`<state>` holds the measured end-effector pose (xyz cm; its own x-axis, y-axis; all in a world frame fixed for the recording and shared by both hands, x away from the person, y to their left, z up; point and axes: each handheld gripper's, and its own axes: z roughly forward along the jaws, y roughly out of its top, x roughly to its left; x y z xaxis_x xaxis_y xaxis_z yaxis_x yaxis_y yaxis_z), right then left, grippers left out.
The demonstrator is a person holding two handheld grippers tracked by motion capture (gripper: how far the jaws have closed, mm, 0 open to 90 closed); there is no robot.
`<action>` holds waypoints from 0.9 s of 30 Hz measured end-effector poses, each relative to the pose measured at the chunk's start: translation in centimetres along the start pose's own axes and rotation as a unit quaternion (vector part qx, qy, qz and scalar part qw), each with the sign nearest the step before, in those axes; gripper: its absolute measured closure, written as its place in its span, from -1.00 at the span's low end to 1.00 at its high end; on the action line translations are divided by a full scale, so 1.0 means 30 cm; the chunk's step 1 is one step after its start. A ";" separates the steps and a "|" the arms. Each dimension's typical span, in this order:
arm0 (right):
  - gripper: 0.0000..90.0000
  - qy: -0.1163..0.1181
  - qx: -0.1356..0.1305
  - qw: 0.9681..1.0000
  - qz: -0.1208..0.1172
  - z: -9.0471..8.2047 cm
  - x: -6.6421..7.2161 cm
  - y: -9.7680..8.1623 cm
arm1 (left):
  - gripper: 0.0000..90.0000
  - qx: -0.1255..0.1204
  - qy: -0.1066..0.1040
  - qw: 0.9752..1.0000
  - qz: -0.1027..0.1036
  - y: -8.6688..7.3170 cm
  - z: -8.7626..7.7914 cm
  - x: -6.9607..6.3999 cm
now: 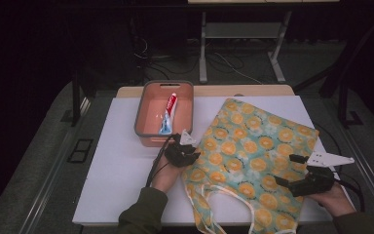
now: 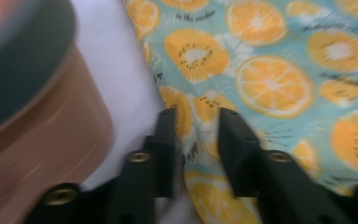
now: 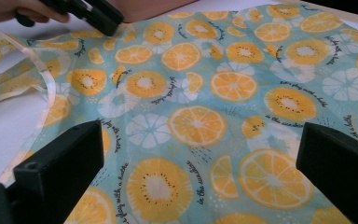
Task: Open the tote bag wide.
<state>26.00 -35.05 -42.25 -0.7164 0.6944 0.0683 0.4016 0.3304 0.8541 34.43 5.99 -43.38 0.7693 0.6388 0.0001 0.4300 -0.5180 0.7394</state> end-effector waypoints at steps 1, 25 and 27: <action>-0.99 0.000 0.000 1.000 -0.001 0.000 0.000 0.000 | 0.22 -0.003 -0.002 1.000 -0.003 -0.003 -0.026 -0.004; -0.99 0.001 -0.001 1.000 -0.001 0.003 0.002 0.002 | 0.99 0.019 -0.025 0.999 0.021 -0.077 -0.067 -0.058; -0.99 0.003 0.000 1.000 0.001 0.006 0.003 0.003 | 0.99 0.016 -0.015 1.000 0.020 -0.054 -0.047 -0.034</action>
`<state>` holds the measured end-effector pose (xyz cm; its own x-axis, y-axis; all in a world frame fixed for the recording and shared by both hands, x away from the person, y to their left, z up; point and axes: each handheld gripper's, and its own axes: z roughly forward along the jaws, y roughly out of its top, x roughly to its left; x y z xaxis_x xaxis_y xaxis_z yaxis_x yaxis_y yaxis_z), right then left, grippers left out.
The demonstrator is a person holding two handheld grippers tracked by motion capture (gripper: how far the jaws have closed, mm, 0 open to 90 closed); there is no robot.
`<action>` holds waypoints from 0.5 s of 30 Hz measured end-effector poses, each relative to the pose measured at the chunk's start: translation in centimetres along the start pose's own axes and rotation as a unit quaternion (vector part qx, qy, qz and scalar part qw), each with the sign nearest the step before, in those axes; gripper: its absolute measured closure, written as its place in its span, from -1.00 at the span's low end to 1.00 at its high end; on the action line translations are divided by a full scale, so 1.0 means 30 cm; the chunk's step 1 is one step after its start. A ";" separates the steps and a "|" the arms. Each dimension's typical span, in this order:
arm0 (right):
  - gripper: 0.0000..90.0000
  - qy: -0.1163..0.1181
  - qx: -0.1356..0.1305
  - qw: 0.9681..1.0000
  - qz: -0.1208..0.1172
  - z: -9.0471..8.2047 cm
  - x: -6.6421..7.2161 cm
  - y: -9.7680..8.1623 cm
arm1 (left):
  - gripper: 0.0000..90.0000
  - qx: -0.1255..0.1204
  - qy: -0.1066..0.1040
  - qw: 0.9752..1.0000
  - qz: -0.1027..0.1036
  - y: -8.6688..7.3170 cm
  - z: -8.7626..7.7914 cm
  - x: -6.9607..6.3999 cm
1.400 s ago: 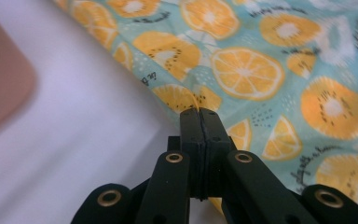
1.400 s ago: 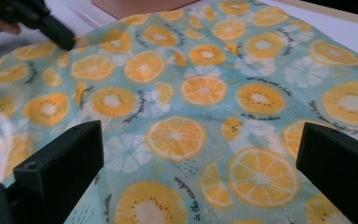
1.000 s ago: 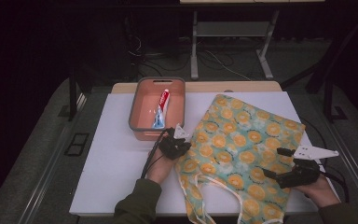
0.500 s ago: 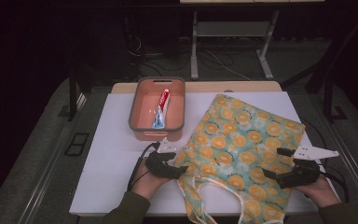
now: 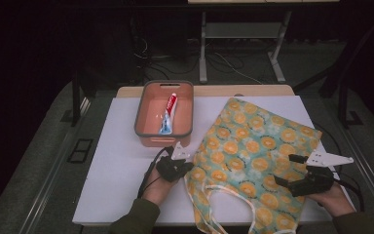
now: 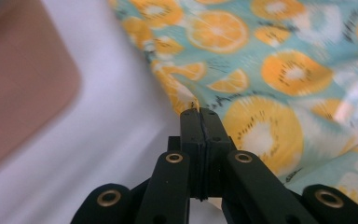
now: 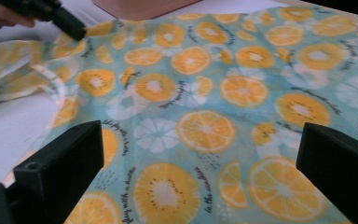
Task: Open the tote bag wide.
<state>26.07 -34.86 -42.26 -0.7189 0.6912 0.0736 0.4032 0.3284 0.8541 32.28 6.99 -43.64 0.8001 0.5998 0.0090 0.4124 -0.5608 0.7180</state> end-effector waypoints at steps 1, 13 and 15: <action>-0.99 0.001 0.001 1.000 -0.001 0.002 0.000 0.000 | 0.99 -0.001 0.012 1.000 0.004 0.012 0.012 0.013; -0.84 0.021 0.005 1.000 -0.001 0.011 0.030 0.030 | 0.39 -0.022 0.019 0.999 -0.018 0.029 0.008 0.059; -0.72 0.023 0.014 1.000 -0.013 0.023 0.055 0.050 | 0.20 -0.026 0.013 0.999 -0.020 0.015 -0.038 0.052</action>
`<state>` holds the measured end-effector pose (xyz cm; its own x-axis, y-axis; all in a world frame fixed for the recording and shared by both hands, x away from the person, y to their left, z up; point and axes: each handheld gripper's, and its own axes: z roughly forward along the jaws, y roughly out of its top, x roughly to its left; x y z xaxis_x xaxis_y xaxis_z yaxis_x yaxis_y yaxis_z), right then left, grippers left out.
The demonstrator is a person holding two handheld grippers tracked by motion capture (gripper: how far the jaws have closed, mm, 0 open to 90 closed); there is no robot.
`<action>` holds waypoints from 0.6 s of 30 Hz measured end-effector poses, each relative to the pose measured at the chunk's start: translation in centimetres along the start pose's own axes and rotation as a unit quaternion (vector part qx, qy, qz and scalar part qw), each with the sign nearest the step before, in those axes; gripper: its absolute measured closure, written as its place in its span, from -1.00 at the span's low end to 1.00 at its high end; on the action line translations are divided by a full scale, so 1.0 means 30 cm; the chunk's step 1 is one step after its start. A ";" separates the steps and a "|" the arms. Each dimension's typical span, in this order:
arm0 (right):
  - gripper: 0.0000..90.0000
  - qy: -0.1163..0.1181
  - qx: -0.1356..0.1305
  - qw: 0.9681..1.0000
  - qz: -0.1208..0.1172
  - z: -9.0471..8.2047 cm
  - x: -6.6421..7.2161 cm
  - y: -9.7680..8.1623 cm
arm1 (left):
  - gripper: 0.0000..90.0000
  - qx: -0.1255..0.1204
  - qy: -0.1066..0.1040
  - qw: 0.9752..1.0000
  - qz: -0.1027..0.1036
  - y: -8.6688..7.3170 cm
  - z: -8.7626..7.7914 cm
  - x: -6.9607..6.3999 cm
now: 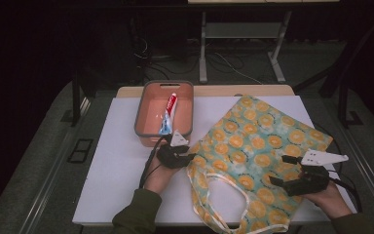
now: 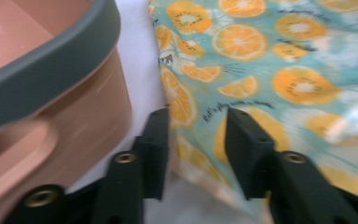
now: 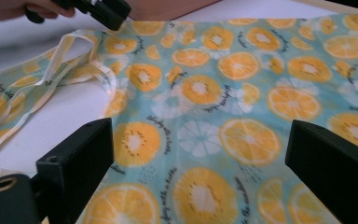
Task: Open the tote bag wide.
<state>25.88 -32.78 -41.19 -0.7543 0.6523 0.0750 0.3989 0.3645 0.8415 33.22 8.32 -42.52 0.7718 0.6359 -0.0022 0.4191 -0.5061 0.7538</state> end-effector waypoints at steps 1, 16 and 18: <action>-0.67 0.005 0.000 1.000 -0.008 0.009 0.014 0.009 | 0.09 -0.006 -0.002 1.000 -0.002 -0.008 -0.021 -0.001; -0.16 0.073 0.092 0.991 -0.070 0.262 0.169 0.080 | -0.60 -0.032 -0.019 0.999 -0.037 -0.193 -0.221 -0.006; -0.03 0.076 0.107 0.989 -0.074 0.292 0.177 0.081 | -0.64 -0.033 -0.021 0.999 -0.034 -0.204 -0.224 -0.004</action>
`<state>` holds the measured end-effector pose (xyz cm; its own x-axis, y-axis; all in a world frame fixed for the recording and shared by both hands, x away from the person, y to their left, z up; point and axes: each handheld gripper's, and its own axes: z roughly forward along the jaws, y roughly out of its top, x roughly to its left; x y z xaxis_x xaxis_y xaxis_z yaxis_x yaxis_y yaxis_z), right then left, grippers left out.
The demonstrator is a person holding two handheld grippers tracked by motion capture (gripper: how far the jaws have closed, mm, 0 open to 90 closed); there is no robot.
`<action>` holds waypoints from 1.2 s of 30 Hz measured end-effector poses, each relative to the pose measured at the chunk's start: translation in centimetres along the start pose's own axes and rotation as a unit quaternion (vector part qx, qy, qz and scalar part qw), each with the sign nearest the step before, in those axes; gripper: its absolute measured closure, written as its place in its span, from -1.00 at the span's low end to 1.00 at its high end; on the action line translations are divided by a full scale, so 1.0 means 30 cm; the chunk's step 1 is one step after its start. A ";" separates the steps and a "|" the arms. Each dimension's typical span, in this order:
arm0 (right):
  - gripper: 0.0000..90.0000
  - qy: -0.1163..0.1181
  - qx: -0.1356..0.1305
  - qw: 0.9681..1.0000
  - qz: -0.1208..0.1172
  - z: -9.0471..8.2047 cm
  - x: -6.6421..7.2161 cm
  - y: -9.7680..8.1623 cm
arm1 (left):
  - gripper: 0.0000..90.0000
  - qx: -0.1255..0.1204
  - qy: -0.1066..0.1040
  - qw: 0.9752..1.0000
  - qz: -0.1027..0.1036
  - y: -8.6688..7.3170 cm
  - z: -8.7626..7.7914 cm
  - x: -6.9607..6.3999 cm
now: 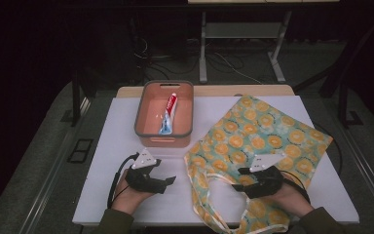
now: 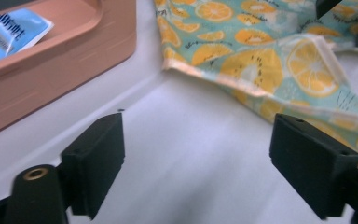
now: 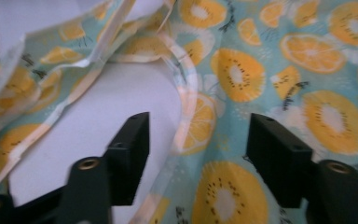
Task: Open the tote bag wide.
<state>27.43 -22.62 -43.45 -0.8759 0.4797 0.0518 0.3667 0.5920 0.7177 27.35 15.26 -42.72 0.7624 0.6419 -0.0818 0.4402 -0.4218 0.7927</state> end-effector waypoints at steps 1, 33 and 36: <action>0.11 0.000 0.008 1.000 0.000 0.022 -0.003 0.007 | -0.65 0.000 -0.001 1.000 -0.001 -0.001 0.002 0.000; 0.97 -0.103 -0.065 0.982 0.146 -0.048 -0.327 0.018 | -0.64 -0.004 0.007 1.000 0.013 0.014 0.016 0.004; 0.97 -0.116 -0.040 0.981 0.154 -0.020 -0.359 -0.007 | -0.64 -0.003 0.007 1.000 0.014 0.013 0.020 0.005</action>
<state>36.59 -28.28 -43.75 -0.6299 0.7672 0.1214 0.5681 0.3484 0.7456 27.91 14.80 -42.78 0.7676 0.6388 -0.0523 0.4171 -0.4358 0.7975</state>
